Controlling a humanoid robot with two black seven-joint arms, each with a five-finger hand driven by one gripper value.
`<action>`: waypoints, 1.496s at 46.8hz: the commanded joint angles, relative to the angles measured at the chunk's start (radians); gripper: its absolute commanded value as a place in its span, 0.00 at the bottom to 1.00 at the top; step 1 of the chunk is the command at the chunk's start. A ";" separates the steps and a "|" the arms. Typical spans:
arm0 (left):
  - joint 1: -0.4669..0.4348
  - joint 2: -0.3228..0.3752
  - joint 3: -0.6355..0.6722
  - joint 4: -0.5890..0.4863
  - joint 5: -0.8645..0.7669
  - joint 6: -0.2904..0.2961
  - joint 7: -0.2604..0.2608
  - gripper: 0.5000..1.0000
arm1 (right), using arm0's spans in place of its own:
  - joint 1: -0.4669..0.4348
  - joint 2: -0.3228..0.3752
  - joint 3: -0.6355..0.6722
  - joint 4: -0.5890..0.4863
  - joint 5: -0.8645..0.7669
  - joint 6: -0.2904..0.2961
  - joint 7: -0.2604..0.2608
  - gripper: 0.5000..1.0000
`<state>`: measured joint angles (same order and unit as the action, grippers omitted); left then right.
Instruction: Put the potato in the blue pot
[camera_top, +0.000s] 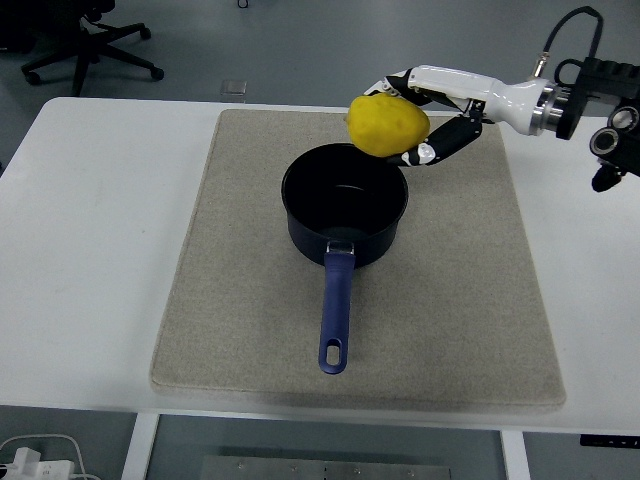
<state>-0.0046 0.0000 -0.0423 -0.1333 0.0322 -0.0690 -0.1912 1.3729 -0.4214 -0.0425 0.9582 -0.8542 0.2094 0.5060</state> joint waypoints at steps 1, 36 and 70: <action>0.000 0.000 -0.001 0.000 0.000 0.000 -0.001 0.99 | -0.003 0.070 -0.002 -0.055 0.001 -0.002 0.000 0.00; 0.000 0.000 -0.001 0.000 0.000 0.000 0.001 0.99 | -0.084 0.214 -0.005 -0.210 -0.019 0.004 0.008 0.00; 0.000 0.000 0.001 0.000 0.000 0.000 0.001 0.99 | -0.101 0.214 -0.002 -0.248 0.001 0.010 0.011 0.86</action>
<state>-0.0046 0.0000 -0.0425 -0.1335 0.0322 -0.0690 -0.1911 1.2721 -0.2071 -0.0449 0.7102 -0.8530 0.2193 0.5170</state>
